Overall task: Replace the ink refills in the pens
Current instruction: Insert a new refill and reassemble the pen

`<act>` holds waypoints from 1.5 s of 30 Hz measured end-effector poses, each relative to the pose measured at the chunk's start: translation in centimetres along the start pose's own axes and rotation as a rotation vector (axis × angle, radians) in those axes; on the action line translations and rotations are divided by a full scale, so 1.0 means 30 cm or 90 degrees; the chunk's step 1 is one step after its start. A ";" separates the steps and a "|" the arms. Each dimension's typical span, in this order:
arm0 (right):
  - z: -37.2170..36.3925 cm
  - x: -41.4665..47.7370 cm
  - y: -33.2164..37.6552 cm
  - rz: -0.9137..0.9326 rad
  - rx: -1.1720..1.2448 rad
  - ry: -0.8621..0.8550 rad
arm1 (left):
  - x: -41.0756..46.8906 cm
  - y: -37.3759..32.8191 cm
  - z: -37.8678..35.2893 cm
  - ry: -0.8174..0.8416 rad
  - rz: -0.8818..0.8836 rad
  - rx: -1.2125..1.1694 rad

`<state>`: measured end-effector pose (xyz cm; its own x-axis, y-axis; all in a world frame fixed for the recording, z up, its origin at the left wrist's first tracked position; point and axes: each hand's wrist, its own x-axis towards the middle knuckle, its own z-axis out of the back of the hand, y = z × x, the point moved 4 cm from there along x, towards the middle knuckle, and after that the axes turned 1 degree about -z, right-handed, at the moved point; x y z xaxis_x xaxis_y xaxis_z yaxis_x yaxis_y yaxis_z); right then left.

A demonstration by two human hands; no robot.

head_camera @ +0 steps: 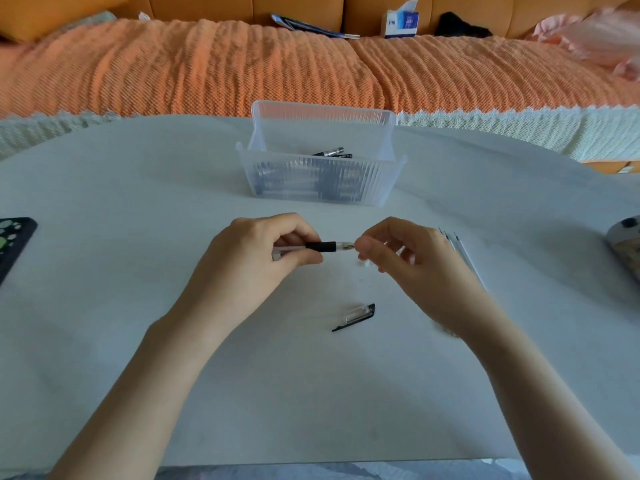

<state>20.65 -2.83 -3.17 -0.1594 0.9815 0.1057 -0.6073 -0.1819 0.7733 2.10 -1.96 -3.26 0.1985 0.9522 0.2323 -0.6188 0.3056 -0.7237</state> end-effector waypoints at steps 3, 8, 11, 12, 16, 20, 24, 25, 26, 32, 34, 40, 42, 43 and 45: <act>0.017 -0.015 -0.012 0.018 -0.033 0.093 | 0.005 0.022 0.024 -0.009 0.025 -0.010; -0.030 -0.052 -0.028 0.083 -0.152 0.259 | 0.003 0.033 0.035 0.011 0.039 -0.038; -0.044 -0.049 -0.029 0.092 -0.179 0.248 | -0.001 0.033 0.031 0.024 0.042 -0.046; -0.041 -0.047 -0.027 0.084 -0.168 0.235 | -0.002 0.032 0.030 0.028 0.043 -0.052; 0.013 -0.029 -0.022 0.041 -0.049 0.095 | -0.004 0.025 0.027 0.056 0.042 -0.061; 0.046 -0.014 -0.022 0.020 -0.003 0.009 | -0.004 0.019 0.022 0.070 0.046 -0.056; 0.042 -0.012 -0.018 0.009 0.030 -0.005 | -0.004 0.013 0.017 0.080 0.048 -0.056; 0.040 -0.011 -0.017 0.009 0.038 -0.007 | -0.005 0.012 0.015 0.081 0.050 -0.056; 0.039 -0.011 -0.016 0.008 0.042 -0.008 | -0.005 0.010 0.013 0.082 0.051 -0.056; 0.010 -0.012 0.004 0.021 0.031 0.000 | -0.009 -0.009 -0.014 0.101 0.040 -0.068; -0.002 -0.012 0.008 0.029 0.041 -0.005 | -0.008 -0.014 -0.019 0.106 0.037 -0.072; -0.015 -0.008 0.001 0.038 0.084 -0.032 | -0.008 -0.023 -0.016 0.086 0.026 -0.108; -0.012 -0.008 -0.002 0.035 0.097 -0.037 | -0.008 -0.031 -0.022 0.084 0.021 -0.106; -0.012 -0.007 -0.004 0.034 0.106 -0.040 | -0.008 -0.033 -0.023 0.082 0.019 -0.105; -0.015 -0.008 -0.007 0.030 0.117 -0.039 | -0.009 -0.032 -0.024 0.081 0.020 -0.104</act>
<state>20.47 -3.04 -3.64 -0.1327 0.9749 0.1786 -0.4467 -0.2197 0.8673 3.18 -2.51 -3.08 0.2814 0.9505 0.1315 -0.4974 0.2617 -0.8271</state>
